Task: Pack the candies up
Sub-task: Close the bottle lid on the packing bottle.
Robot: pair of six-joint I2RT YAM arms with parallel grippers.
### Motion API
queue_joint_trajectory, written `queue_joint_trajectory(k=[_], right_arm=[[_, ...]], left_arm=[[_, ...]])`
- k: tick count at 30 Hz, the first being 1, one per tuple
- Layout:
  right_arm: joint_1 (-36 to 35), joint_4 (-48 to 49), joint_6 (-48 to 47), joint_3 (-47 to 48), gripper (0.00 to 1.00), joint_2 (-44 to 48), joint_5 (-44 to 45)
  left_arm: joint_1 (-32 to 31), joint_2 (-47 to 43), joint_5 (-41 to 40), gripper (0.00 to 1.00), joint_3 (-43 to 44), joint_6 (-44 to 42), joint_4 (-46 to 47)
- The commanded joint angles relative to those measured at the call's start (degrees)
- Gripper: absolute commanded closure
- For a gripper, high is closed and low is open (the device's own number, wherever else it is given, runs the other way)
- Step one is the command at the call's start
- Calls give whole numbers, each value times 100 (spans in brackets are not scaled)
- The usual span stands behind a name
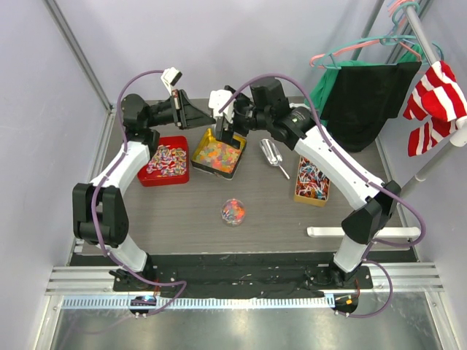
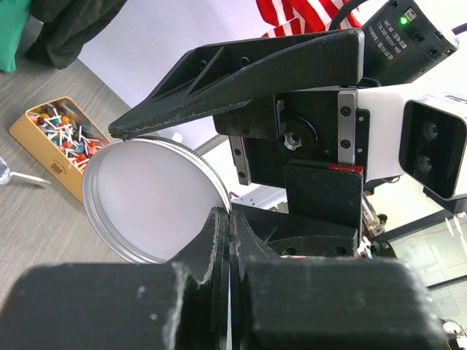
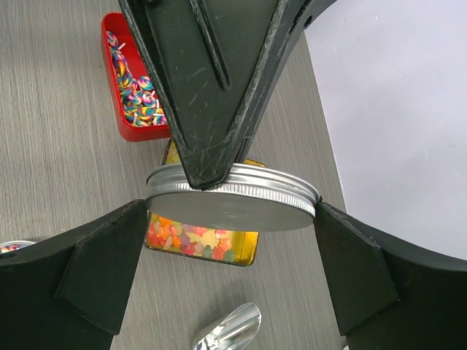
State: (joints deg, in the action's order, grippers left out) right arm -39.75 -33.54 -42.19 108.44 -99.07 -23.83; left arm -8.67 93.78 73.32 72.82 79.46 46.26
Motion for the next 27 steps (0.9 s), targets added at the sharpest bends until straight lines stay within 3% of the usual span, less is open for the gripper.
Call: queue_joint_trajectory(k=[1, 5, 10, 14, 27], right_arm=[[-59, 40, 27, 300, 0, -112, -104], [-77, -3, 45, 406, 3, -166, -86], [-68, -30, 71, 283, 25, -95, -148], [-68, -56, 45, 125, 33, 62, -139], [-77, -100, -35, -605, 32, 696, -139]], left_arm=[[-21, -255, -11, 100, 40, -45, 102], [-12, -272, -19, 100, 31, -54, 102], [-12, -255, -37, 100, 57, -45, 129], [23, -228, -28, 100, 49, -45, 173], [348, -61, -46, 100, 31, -54, 261]])
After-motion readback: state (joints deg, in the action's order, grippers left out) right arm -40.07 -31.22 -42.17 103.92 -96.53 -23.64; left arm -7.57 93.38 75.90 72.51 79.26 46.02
